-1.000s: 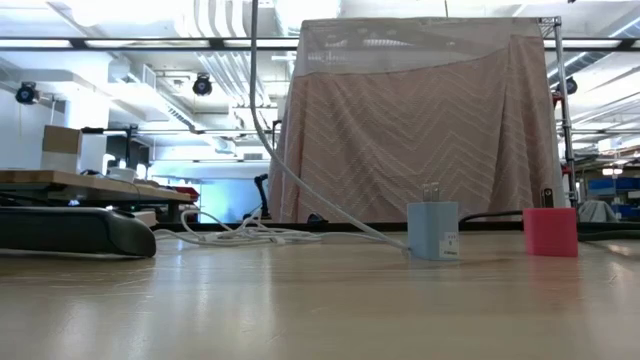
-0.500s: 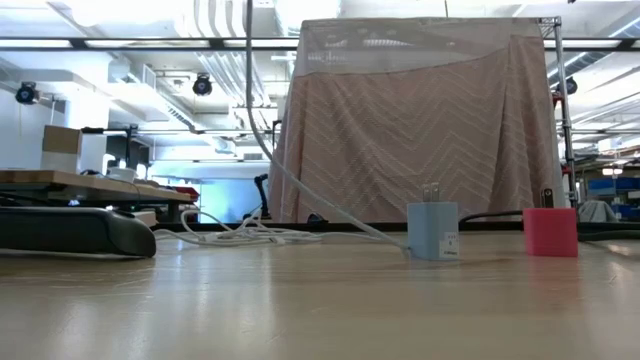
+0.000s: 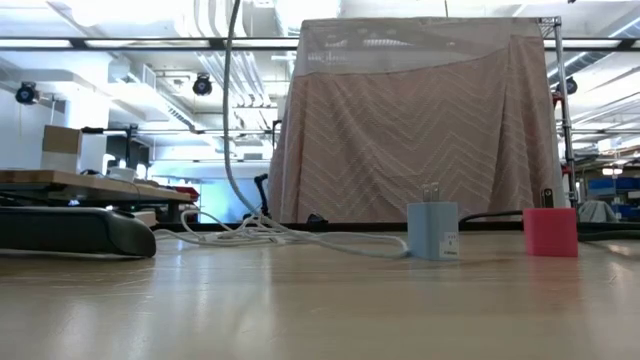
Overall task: Plug in charger cables
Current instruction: Insert the black charger adapter into the right black outlet extension
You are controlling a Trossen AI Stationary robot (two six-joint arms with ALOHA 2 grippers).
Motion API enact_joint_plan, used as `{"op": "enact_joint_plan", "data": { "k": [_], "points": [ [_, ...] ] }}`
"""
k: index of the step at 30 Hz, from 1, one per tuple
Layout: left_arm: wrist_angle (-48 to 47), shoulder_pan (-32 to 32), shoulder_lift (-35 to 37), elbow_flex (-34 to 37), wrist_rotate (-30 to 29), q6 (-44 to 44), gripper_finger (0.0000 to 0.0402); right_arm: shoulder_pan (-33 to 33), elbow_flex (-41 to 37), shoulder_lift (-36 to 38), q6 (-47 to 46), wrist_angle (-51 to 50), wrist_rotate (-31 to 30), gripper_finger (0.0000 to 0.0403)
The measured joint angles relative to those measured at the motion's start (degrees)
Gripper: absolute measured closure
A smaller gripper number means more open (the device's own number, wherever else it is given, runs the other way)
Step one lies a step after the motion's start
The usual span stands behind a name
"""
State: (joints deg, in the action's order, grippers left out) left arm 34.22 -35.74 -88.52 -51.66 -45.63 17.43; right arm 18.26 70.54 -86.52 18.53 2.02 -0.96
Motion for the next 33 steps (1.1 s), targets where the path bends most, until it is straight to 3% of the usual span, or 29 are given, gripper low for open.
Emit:
{"op": "enact_joint_plan", "data": {
  "k": [5, 10, 18, 23, 27, 33],
  "points": [
    [-0.4, 0.1, -3.0, 0.1, -3.6, 0.1, 0.0267, 0.1, 0.1, 1.0, -14.9, -4.9, -4.1, 0.0196],
    [0.8, 1.0, -5.8, -0.2, -11.6, 3.6, 0.0268, 0.1, 0.1, 1.7, -26.2, -4.9, -4.1, 0.0207],
    [1.1, 0.4, -7.1, -2.9, -18.4, 9.9, 0.0267, -1.2, 0.2, 2.7, -50.0, -7.1, -3.9, 0.0232],
    [0.9, 0.3, -7.1, -3.5, -18.4, 13.2, 0.0267, -3.7, 0.3, 2.8, -52.0, -10.2, -5.2, 0.025],
    [0.7, 0.7, -7.1, -3.4, -19.4, 13.4, 0.0266, -6.0, 0.3, 2.3, -53.6, -12.6, -5.1, 0.023],
    [-1.8, 2.3, -7.0, -3.0, -20.3, 12.4, 0.0267, -8.9, 0.3, 0.4, -57.9, -15.2, -2.8, 0.0156]
  ]
}}
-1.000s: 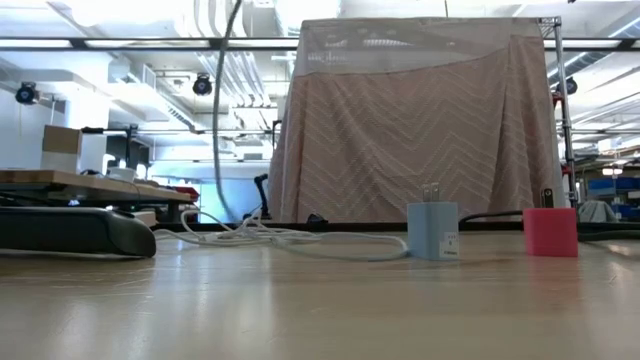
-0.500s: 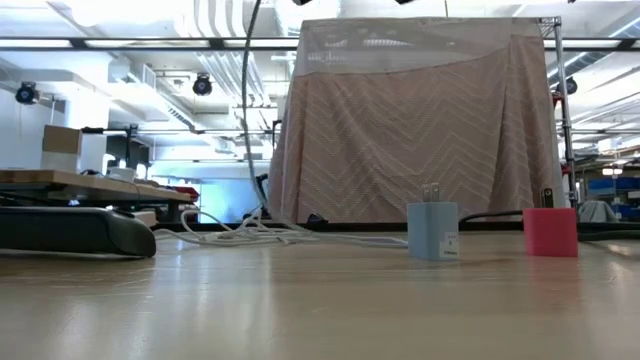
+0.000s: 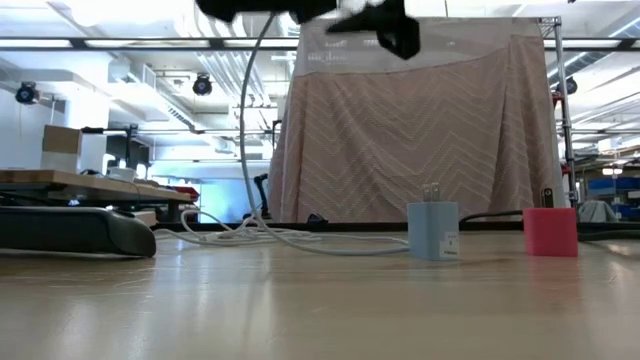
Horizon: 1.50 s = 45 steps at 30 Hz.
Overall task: Plug in charger cables
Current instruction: Insert the black charger adapter into the right black outlet extension
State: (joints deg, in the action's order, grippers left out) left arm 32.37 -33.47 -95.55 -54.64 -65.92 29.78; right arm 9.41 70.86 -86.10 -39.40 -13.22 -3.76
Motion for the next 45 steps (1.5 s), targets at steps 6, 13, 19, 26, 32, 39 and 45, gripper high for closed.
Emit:
{"op": "enact_joint_plan", "data": {
  "k": [6, 13, 19, 26, 32, 39, 45],
  "points": [
    [-0.9, 3.4, 0.0, 1.2, 0.7, -1.6, 0.0264, -0.6, -0.1, -1.6, -4.0, -0.4, 3.9, 0.009],
    [-1.7, 4.2, 0.0, 1.4, 2.9, -3.5, 0.0266, -1.3, 0.1, -2.7, -5.1, 0.8, 3.8, 0.0079],
    [-1.8, 4.7, 0.0, 1.5, 3.5, -4.4, 0.0267, -2.2, -0.1, -5.3, -5.9, 2.4, 5.4, 0.0112],
    [-1.7, 5.0, 0.0, 1.5, 3.4, -4.5, 0.0264, -2.2, 0.0, -6.0, -7.3, 3.9, 5.9, 0.017],
    [-1.6, 4.9, 0.0, 1.3, 3.1, -3.7, 0.0268, -2.2, 0.0, -6.0, -6.7, 3.5, 5.8, 0.0251],
    [-2.2, 3.8, 0.1, 1.1, 5.1, -5.2, 0.0225, -2.2, 0.0, -4.9, -4.6, 1.8, 7.6, 0.0268],
    [-2.5, 0.3, 0.9, 0.9, 7.9, -8.1, 0.0168, -2.1, 3.0, -1.1, 0.7, -11.9, 6.7, 0.0268]
  ]
}}
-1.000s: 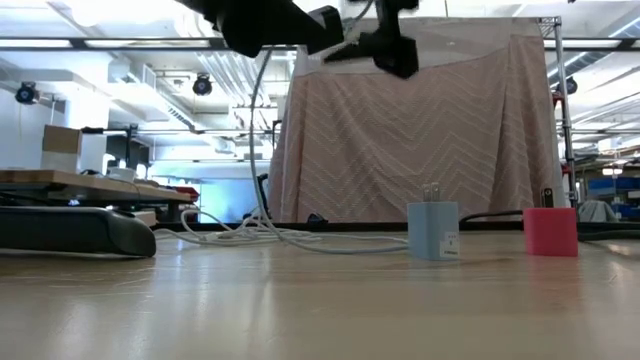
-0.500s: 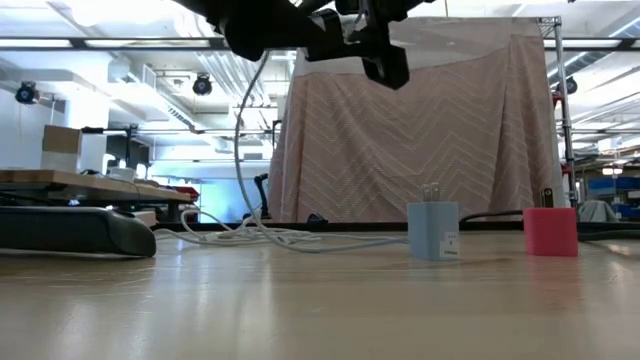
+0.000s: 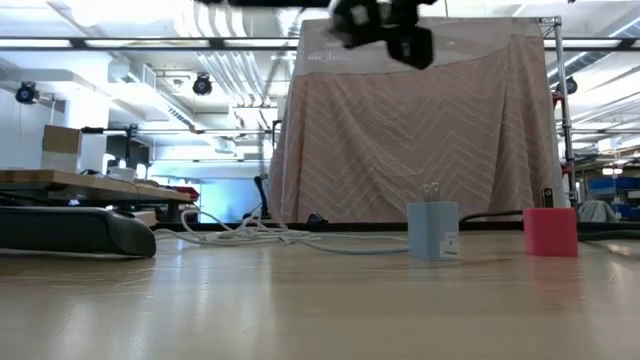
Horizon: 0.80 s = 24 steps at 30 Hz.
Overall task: Plug in charger cables
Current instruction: Insert the black charger adapter into the right black outlet extension
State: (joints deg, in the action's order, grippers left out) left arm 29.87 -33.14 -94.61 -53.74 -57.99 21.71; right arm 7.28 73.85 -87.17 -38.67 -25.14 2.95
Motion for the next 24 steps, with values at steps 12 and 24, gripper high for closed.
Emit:
{"op": "enact_joint_plan", "data": {
  "k": [12, 24],
  "points": [
    [0.1, -1.6, 5.2, -1.0, 49.8, -21.1, 0.0133, 11.6, 1.0, 5.1, -5.5, -47.2, -3.2, 0.0268],
    [-7.7, 1.4, 10.8, -1.0, 48.0, -26.3, 0.0178, 31.1, -14.9, 5.2, -56.7, -42.0, 0.9, 0.0268]
  ]
}}
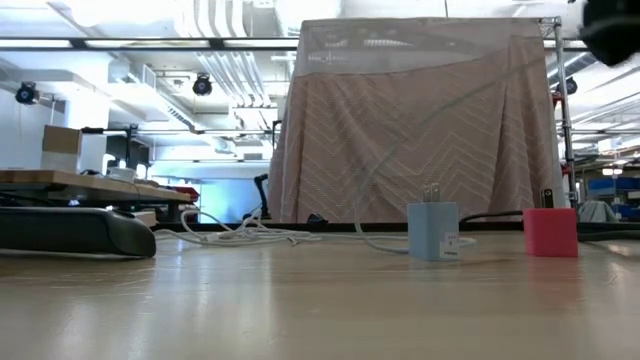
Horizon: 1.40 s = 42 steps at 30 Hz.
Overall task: Plug in charger cables
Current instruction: Insert the black charger adapter into the right black outlet extension
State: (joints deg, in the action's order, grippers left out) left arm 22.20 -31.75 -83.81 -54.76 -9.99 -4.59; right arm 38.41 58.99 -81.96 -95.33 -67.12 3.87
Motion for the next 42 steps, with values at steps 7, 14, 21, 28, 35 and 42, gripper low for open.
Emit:
{"op": "enact_joint_plan", "data": {
  "k": [7, 14, 21, 28, 35, 42],
  "points": [
    [-13.4, 3.8, 6.9, 0.0, -0.1, 4.9, 0.0203, 1.6, -4.3, 0.2, -10.2, 4.6, 3.8, 0.0268],
    [-13.5, 6.6, 8.9, 0.0, 0.0, 9.4, 0.0222, 1.7, -7.0, 0.2, -14.9, 10.0, 3.7, 0.0268],
    [-16.2, 6.8, 8.9, 0.2, -0.1, 8.6, 0.0246, 1.7, -12.7, 4.3, -19.0, 15.8, 3.6, 0.0268],
    [-15.7, 6.9, 8.9, 0.4, -0.1, 7.8, 0.0268, 1.4, -16.9, 8.5, -21.2, 16.8, 3.6, 0.0268],
    [-15.1, 6.9, 8.1, 1.3, -0.1, 5.5, 0.0285, 1.2, -17.8, 11.8, -21.9, 11.3, 2.1, 0.0268],
    [-14.8, 7.0, 6.2, 1.3, -0.1, 1.9, 0.0287, 0.9, -17.7, 13.3, -23.2, 9.1, 1.9, 0.0268]
  ]
}}
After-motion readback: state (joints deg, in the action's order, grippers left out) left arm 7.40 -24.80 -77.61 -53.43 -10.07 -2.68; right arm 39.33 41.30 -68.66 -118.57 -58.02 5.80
